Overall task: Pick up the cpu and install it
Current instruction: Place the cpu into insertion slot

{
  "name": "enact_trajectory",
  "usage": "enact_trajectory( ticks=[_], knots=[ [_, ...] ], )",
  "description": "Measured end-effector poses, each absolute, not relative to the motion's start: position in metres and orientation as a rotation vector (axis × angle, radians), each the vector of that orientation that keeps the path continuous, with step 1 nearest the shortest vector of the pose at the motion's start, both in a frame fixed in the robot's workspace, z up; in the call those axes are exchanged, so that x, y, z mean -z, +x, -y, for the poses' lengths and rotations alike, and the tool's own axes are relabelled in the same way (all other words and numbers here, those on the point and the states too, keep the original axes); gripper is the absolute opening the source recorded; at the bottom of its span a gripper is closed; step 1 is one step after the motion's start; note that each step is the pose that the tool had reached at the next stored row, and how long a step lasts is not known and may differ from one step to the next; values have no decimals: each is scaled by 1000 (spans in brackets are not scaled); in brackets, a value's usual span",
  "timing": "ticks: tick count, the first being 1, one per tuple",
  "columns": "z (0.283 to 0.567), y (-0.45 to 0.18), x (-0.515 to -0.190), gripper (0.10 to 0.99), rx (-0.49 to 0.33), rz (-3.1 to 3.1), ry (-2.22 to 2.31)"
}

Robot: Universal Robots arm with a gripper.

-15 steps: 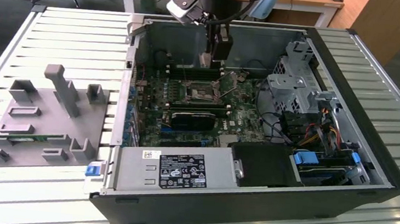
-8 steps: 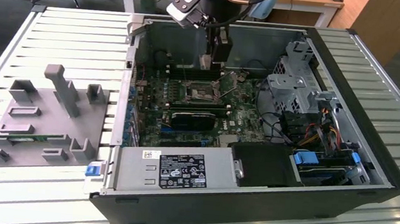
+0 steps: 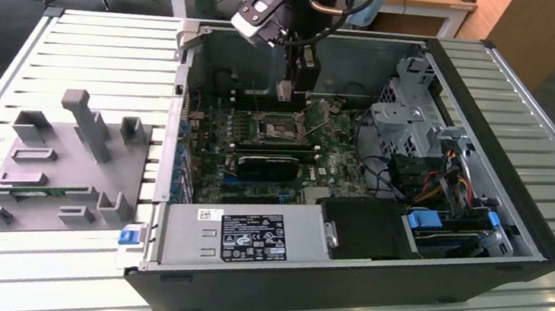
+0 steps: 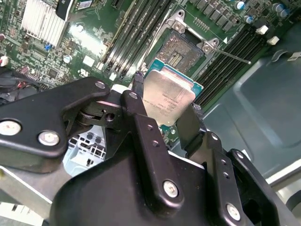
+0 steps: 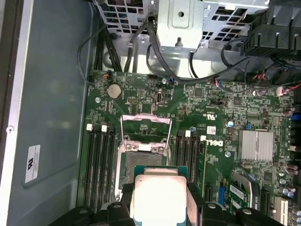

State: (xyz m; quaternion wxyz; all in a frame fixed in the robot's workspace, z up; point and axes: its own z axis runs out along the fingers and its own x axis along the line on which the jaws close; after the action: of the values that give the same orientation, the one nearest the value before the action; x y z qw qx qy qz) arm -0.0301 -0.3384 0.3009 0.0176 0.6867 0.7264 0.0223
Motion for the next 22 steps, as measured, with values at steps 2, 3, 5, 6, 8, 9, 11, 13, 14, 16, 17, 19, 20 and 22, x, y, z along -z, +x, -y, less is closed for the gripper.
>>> enact_trajectory(
  ticks=[2, 3, 5, 6, 8, 9, 11, 13, 14, 16, 17, 19, 20, 22],
  knots=[
    [338, -30, -297, 525, -69, -2257, 2134],
    [338, -30, -295, 525, -69, -2256, 2134],
    [336, -30, -293, 525, -69, -2253, 2137],
    [335, -30, -291, 525, -69, -2249, 2141],
    [334, -30, -288, 525, -69, -2241, 2150],
    [333, -30, -287, 525, -69, -2240, 2151],
    [333, -30, -284, 525, -69, -2240, 2151],
    [333, -31, -281, 525, -72, -2240, 2148],
    [333, -31, -279, 525, -72, -2242, 2146],
    [332, -31, -276, 525, -70, -2245, 2140],
    [331, -31, -274, 525, -70, -2247, 2138],
    [331, -31, -271, 525, -70, -2248, 2137],
    [331, -31, -269, 525, -70, -2248, 2137],
    [331, -31, -265, 525, -70, -2248, 2137]
  ],
)
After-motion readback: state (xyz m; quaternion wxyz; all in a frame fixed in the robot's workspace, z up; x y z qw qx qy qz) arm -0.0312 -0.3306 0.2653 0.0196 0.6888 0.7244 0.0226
